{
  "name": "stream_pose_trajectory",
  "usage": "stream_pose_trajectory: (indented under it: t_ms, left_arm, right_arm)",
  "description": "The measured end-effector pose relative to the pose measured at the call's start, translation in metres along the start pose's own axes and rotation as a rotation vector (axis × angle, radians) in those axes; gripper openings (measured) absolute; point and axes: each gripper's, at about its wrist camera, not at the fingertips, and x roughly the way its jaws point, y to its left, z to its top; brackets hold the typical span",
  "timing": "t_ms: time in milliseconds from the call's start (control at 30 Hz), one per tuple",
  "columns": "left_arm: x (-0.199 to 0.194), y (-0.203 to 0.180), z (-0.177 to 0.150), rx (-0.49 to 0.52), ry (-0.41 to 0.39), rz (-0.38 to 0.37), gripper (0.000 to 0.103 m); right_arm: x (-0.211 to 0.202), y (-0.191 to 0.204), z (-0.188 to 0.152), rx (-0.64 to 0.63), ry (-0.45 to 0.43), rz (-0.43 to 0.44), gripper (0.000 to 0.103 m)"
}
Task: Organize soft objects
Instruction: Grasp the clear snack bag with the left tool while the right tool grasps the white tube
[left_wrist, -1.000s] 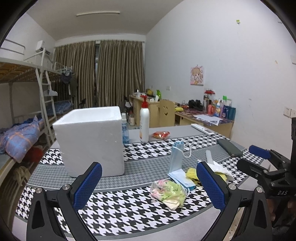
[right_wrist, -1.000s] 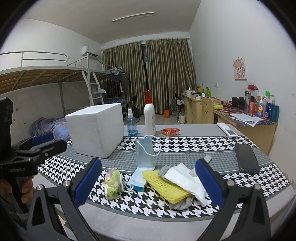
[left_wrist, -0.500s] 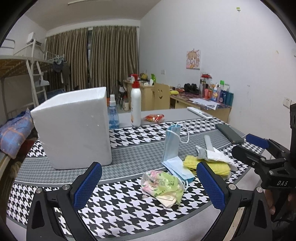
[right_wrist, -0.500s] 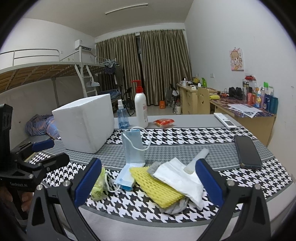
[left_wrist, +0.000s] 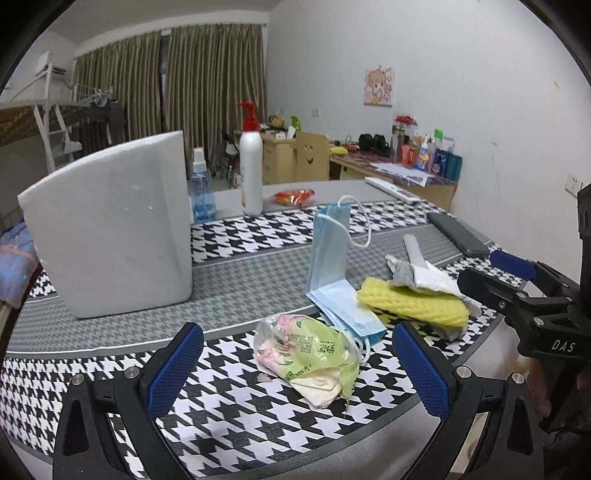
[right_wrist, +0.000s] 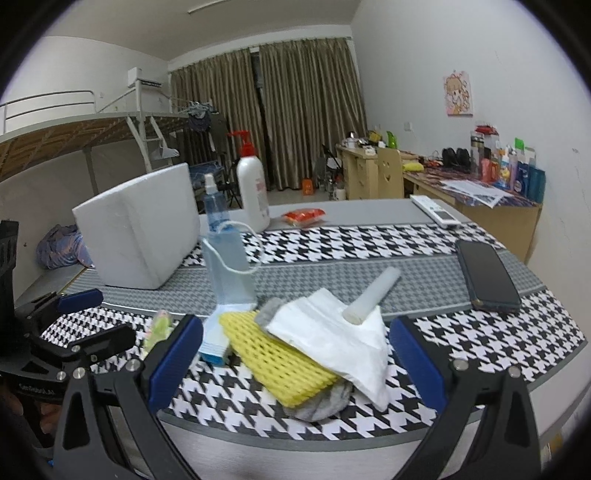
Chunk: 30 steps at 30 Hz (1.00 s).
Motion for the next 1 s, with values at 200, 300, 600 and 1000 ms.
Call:
stream_pose_trajectory:
  t_ms: [200, 300, 600, 1000]
  left_arm:
    - [0.020, -0.005, -0.002, 0.008, 0.056, 0.013, 0.102]
    - [0.026, -0.008, -0.003, 0.013, 0.072, 0.022, 0.102]
    - [0.044, -0.013, -0.009, 0.030, 0.137, 0.032, 0.088]
    - [0.054, -0.012, -0.012, 0.030, 0.181, 0.029, 0.063]
  right_arm:
    - [0.008, -0.014, -0.004, 0.035, 0.038, -0.026, 0.102]
    - [0.009, -0.017, -0.007, 0.046, 0.055, -0.040, 0.102]
    - [0.014, -0.021, -0.012, 0.042, 0.076, -0.048, 0.102]
    - [0.042, -0.039, 0.007, 0.119, 0.128, -0.044, 0.095]
